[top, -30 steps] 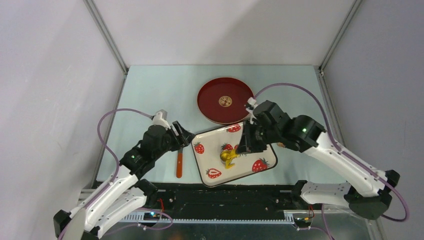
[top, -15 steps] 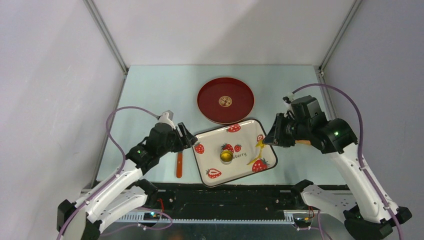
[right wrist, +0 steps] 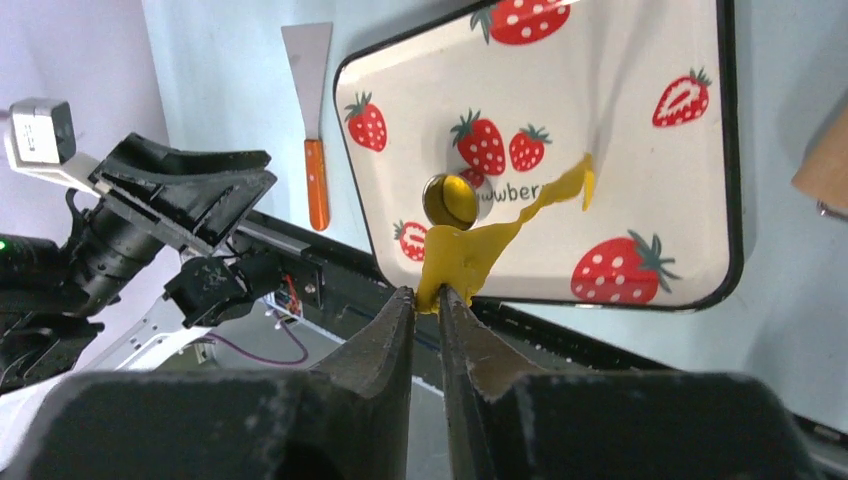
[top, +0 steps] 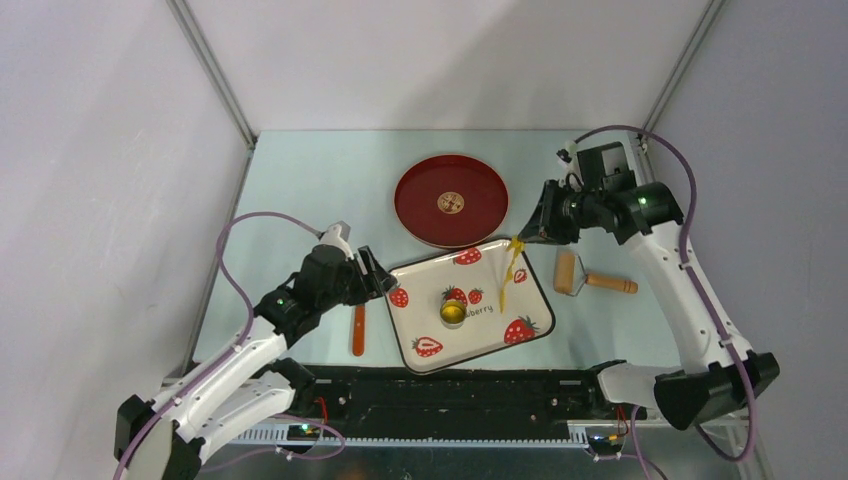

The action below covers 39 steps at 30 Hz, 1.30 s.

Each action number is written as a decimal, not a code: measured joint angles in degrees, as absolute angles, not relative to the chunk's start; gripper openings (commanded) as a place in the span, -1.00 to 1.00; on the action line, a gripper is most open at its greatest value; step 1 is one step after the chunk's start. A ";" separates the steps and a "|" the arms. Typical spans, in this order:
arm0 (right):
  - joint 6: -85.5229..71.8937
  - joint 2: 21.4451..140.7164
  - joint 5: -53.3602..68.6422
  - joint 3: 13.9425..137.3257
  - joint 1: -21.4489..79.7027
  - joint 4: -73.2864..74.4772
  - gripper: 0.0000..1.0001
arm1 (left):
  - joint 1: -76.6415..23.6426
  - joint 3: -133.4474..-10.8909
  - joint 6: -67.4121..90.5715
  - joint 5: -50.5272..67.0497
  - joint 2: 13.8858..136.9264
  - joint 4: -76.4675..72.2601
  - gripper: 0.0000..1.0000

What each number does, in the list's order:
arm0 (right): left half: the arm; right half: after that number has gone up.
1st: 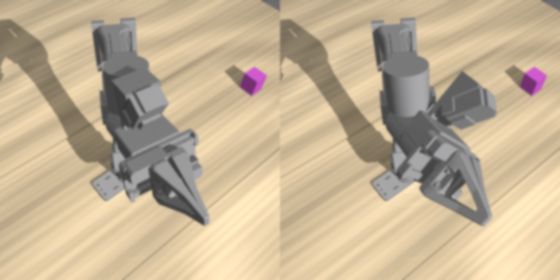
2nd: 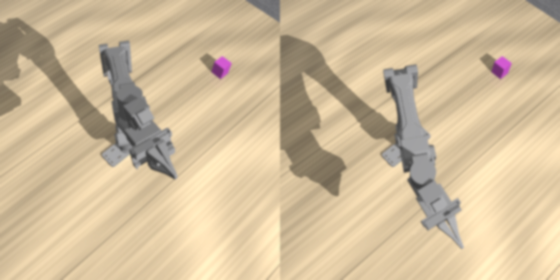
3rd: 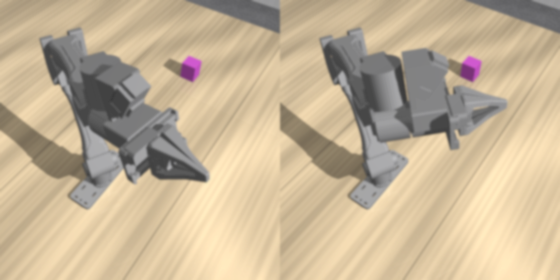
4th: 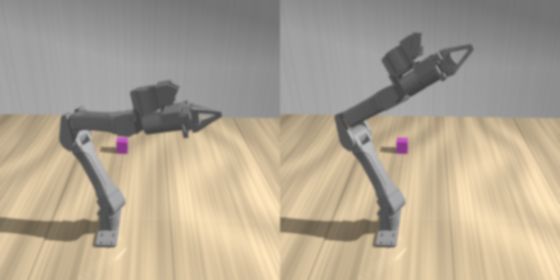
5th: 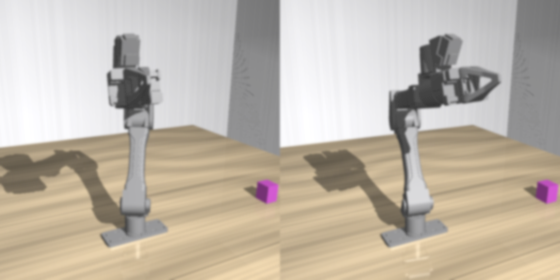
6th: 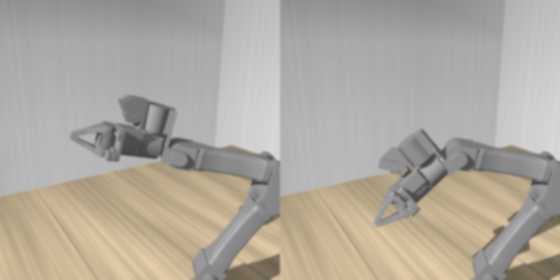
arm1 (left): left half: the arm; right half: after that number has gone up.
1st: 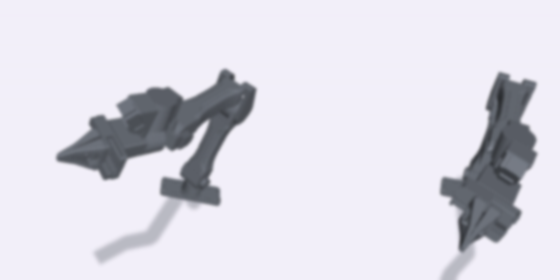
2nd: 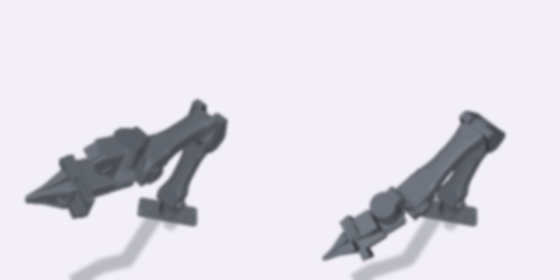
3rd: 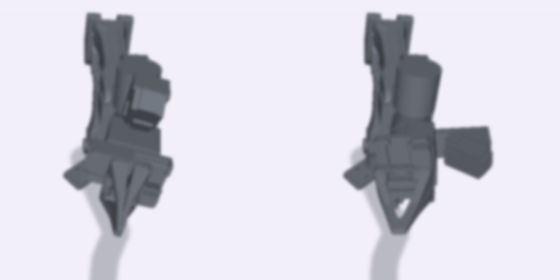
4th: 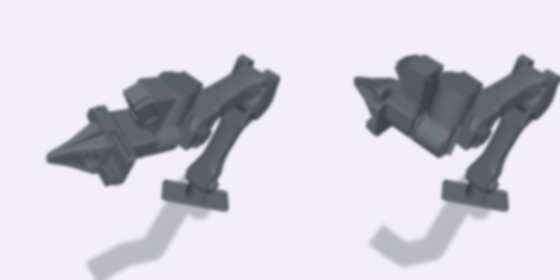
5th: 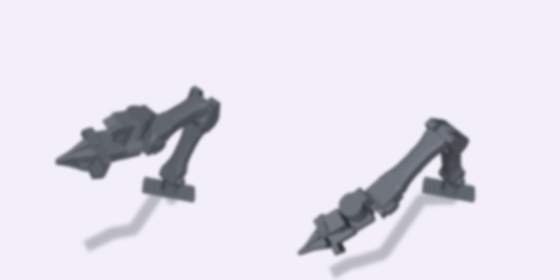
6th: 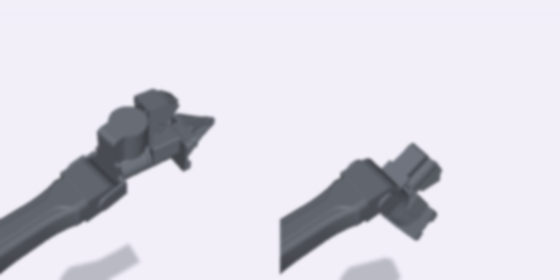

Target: Roll out the dumpling wrappers from the dough

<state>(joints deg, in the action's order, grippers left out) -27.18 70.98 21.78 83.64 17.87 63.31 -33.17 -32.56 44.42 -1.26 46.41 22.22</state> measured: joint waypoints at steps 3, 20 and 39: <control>-26.09 73.52 21.91 84.05 17.39 61.58 -0.47 | -33.17 -32.56 44.38 -1.23 46.65 22.22 0.39; -22.37 84.12 17.19 73.08 19.84 52.34 0.71 | -33.17 -32.56 43.88 -0.86 48.36 22.02 0.40; -23.70 95.79 9.76 64.71 28.25 41.47 0.99 | -34.02 -33.12 43.42 3.49 50.68 20.23 0.39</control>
